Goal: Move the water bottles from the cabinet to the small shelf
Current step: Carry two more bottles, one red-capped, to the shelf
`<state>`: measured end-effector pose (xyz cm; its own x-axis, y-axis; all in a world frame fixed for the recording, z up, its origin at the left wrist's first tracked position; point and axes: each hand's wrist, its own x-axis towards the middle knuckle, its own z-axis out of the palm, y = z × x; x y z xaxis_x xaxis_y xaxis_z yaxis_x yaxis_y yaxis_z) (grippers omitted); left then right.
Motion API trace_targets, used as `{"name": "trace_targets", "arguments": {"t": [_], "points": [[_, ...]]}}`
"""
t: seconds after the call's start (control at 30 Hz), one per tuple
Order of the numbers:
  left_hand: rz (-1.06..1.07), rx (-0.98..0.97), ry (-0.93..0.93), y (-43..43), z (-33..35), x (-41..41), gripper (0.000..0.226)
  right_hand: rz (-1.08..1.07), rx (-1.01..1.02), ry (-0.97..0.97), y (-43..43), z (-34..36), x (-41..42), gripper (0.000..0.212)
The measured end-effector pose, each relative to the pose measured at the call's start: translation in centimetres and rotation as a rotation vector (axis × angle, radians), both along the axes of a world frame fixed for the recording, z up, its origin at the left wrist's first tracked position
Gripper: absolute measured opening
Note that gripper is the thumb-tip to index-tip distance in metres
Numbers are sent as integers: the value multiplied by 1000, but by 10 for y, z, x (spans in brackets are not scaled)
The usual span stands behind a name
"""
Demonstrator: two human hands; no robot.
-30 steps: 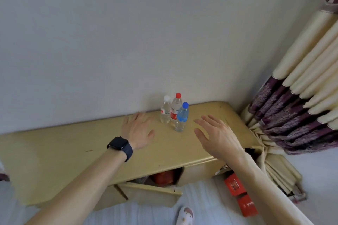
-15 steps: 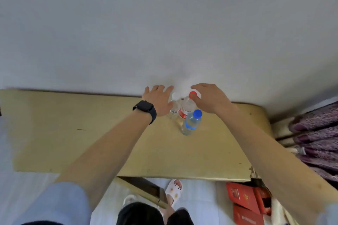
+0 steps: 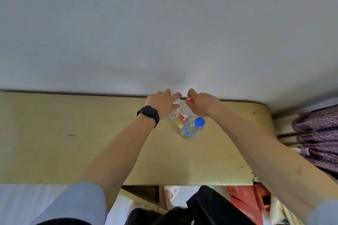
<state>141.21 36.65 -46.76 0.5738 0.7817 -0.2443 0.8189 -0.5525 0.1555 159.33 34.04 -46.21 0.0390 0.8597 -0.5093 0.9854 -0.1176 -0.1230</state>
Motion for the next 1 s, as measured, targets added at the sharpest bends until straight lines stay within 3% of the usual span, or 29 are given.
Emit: {"name": "trace_targets", "arguments": {"t": [0.13,0.33,0.67,0.87,1.0], "points": [[-49,-49,-66,3,5,-25,32,-18,-41,-77,6,13,-11,34],[71,-255,-259,3,8,-98,31,52,28,-159,-6,21,-63,38],[100,-276,-173,-12,-2,-191,25,172,-47,-47,-68,12,-155,38],[189,-298,-266,-47,-13,-222,22,62,20,52,-110,10,-181,40],[204,-240,-298,-57,-13,-216,26,-79,97,63,-119,1,-191,54]]}}
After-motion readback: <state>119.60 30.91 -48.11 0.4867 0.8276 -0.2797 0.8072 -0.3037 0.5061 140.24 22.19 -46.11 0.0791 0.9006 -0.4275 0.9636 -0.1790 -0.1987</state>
